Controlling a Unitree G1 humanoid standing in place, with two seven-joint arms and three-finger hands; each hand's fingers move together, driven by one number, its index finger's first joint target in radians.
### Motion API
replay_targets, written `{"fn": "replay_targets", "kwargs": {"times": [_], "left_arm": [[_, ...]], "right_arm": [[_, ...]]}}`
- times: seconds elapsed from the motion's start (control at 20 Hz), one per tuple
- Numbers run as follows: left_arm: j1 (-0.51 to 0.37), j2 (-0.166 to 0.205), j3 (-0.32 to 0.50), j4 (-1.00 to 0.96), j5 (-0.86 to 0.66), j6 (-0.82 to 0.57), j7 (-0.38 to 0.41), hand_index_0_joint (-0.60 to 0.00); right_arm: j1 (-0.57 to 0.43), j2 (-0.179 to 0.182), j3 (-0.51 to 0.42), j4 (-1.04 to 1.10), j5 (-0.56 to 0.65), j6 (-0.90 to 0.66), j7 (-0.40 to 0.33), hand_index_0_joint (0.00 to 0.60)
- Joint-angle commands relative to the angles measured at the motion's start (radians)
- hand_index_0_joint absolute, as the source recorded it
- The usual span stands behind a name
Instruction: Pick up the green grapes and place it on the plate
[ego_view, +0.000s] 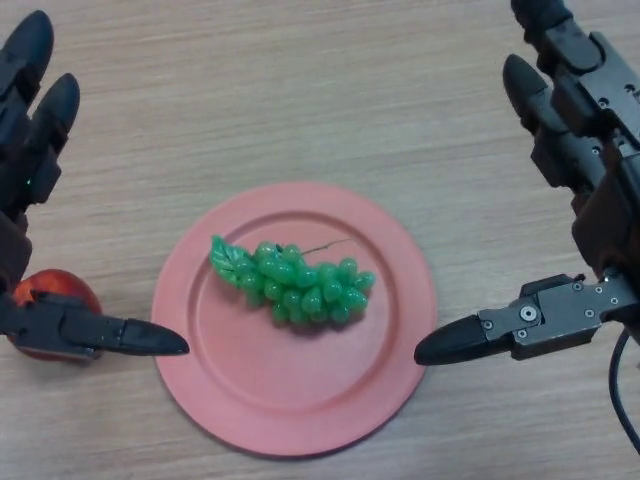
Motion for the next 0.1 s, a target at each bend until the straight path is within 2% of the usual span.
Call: {"fn": "replay_targets", "kwargs": {"times": [0.05,0.1], "left_arm": [[-0.030,0.044,0.052,-0.062,0.013,-0.074,0.016,0.000],[-0.032,0.047,0.054,-0.062,0.011,-0.074,0.008,0.000]], "right_arm": [[-0.041,-0.006,-0.050,-0.052,0.054,-0.088,-0.022,0.000],[-0.042,-0.011,-0.057,-0.049,0.066,-0.090,-0.026,0.000]]}}
